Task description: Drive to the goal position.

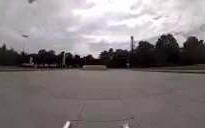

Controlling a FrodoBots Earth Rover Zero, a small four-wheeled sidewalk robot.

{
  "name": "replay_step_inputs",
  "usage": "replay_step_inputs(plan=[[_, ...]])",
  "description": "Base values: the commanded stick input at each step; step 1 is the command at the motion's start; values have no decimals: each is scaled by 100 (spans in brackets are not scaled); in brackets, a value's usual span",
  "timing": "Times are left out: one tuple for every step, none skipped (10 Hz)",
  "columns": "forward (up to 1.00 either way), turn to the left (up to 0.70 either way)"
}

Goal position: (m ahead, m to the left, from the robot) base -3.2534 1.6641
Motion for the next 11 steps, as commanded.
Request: replay_step_inputs(plan=[[70,0],[70,0],[70,0],[70,2],[70,2],[70,2],[70,2],[70,2],[70,2],[70,2],[70,2]])
